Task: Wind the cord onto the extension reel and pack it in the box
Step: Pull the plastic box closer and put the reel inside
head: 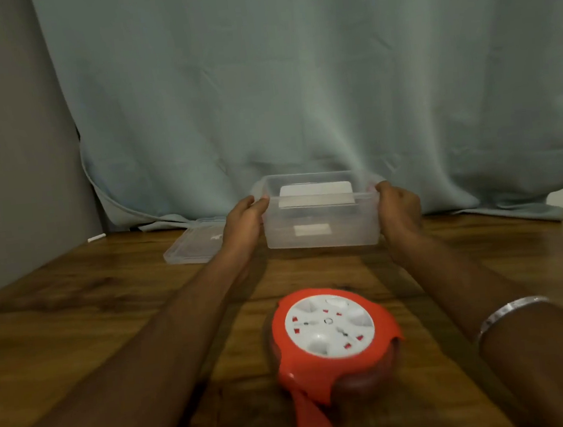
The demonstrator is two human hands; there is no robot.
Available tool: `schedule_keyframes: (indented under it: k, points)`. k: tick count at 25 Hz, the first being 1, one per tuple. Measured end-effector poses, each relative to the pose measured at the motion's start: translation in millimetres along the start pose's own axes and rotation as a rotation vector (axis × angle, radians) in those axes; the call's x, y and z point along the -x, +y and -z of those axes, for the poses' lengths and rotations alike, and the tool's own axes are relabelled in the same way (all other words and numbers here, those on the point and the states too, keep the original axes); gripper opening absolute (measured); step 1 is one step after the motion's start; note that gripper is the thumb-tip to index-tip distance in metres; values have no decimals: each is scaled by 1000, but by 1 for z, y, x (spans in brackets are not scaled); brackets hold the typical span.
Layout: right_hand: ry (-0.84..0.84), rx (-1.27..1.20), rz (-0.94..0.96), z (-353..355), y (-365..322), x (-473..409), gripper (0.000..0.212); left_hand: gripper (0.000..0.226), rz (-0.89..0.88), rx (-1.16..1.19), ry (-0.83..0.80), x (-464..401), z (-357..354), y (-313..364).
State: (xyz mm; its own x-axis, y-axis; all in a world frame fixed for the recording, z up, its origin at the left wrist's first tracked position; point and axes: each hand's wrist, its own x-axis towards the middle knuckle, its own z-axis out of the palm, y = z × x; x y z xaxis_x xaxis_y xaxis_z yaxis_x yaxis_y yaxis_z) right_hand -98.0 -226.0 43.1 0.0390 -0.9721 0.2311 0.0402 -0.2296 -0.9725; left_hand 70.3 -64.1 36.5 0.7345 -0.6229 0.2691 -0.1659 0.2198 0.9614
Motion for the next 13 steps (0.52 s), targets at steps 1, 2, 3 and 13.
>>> schedule_keyframes:
  k: [1, 2, 3, 13]
  points:
    - [15, 7, 3, 10, -1, 13, 35, 52, -1, 28, 4, 16, 3, 4]
    - [29, 0, 2, 18, -1, 26, 35, 53, 0, 51, 10, 30, 5, 6]
    - [41, -13, -3, 27, 0, 38, 36, 55, 3, 69, 22, 44, 6, 8]
    - [-115, 10, -101, 73, 9, 113, 55, 43, -43, 82, 8, 139, 24, -10]
